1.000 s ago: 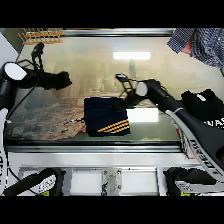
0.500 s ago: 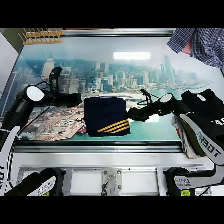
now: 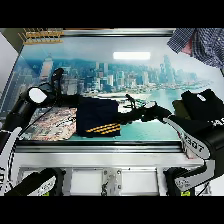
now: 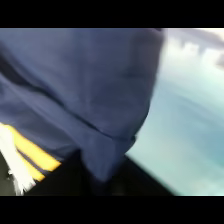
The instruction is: Fold the clothes and pants, and hang the long-sleeved shirts on hangers.
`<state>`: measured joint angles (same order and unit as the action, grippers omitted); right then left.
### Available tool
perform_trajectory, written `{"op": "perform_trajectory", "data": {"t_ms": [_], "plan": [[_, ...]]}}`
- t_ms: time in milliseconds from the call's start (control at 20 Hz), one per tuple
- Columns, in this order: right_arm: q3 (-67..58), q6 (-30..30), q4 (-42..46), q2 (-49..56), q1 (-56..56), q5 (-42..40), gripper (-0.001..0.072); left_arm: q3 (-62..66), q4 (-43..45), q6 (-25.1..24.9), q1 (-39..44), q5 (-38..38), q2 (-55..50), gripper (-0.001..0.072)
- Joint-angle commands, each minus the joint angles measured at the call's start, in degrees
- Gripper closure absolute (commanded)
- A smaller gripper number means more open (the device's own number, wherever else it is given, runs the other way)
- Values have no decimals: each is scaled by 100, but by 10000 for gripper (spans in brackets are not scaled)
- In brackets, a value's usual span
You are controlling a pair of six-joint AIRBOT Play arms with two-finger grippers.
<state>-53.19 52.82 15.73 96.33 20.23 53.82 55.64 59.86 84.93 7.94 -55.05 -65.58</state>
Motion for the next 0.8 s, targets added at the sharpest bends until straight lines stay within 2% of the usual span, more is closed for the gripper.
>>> {"op": "perform_trajectory", "data": {"t_ms": [0, 100, 200, 300, 400, 500, 750], "plan": [[-162, -186, -90, -20, 197, -46, 685, -4, 7, 0, 4, 0, 4, 703], [-428, 439, 730, -278, 11, -39, 685, -4, 7, 0, 4, 0, 4, 703], [-868, 1637, 2470, -761, -503, 197, 686, -4, 9, -2, 4, 2, 4, 703], [-1377, 2564, 3910, -1237, -1196, 874, 686, -4, 9, -2, 4, 4, 4, 703], [-1908, 2874, 4789, -1655, -2017, 1589, 686, -4, 9, -2, 4, 7, 2, 703], [-2332, 2914, 5198, -1991, -2859, 1871, 686, -4, 7, -2, 4, 4, 4, 703], [-2916, 2916, 5246, -2570, -4778, 1862, 686, -4, 9, -2, 4, 4, 2, 703]]}}
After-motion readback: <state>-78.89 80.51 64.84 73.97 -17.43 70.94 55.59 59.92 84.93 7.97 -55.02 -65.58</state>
